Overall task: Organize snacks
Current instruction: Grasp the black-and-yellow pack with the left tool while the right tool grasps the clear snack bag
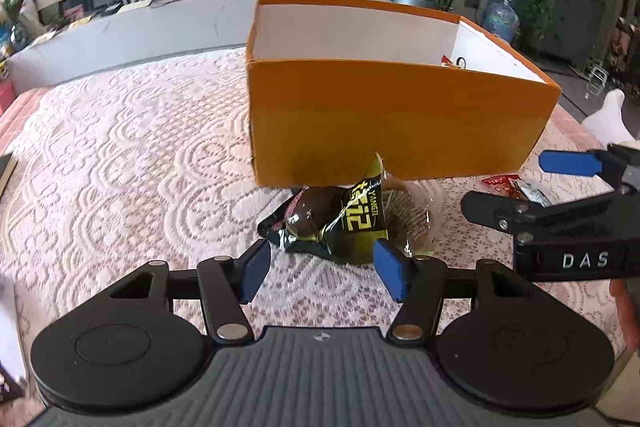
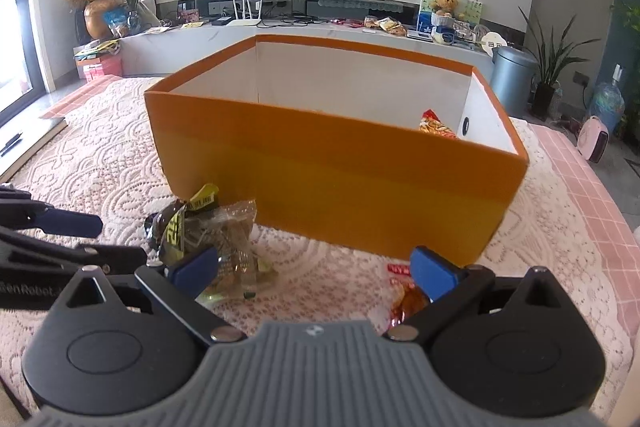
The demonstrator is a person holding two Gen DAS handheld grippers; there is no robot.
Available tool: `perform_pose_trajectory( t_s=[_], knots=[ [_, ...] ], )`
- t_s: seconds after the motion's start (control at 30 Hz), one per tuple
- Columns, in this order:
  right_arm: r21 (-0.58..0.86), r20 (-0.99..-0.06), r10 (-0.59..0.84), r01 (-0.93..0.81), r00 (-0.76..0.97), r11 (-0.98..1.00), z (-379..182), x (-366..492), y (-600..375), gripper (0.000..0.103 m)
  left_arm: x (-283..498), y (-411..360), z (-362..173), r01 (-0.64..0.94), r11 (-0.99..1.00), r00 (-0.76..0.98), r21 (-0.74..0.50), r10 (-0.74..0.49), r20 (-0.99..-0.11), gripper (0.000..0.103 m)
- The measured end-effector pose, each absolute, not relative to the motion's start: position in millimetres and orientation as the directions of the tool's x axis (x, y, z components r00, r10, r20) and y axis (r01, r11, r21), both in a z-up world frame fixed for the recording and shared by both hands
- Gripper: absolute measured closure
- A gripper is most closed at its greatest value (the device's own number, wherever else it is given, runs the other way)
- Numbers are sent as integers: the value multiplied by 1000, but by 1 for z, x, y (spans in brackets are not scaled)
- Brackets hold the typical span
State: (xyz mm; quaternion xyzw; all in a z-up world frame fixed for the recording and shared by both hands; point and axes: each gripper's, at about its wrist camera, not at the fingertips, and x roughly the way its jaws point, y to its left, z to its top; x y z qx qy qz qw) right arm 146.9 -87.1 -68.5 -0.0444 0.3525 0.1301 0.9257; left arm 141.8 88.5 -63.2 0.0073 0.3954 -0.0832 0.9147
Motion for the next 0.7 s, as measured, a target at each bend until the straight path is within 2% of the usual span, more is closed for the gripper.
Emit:
perform_pose_trajectory(
  t_s=[0.17,0.3,0.47,0.7],
  knots=[
    [24,-663,215,-267,717,964,-72,155,-84,4,149,83,-70,207,978,680,-38,-172,-712,35],
    [28,-671,197,-241,715,970,-76,160,-90,4,154,80,-78,257,966,680,-33,-205,-704,30],
    [41,-679,202,-238,705,970,-79,165,-94,4,161,81,-80,294,953,689,70,-161,-706,30],
    [44,-683,213,-253,698,967,-82,166,-91,4,162,107,-70,271,962,682,16,-180,-709,30]
  ],
)
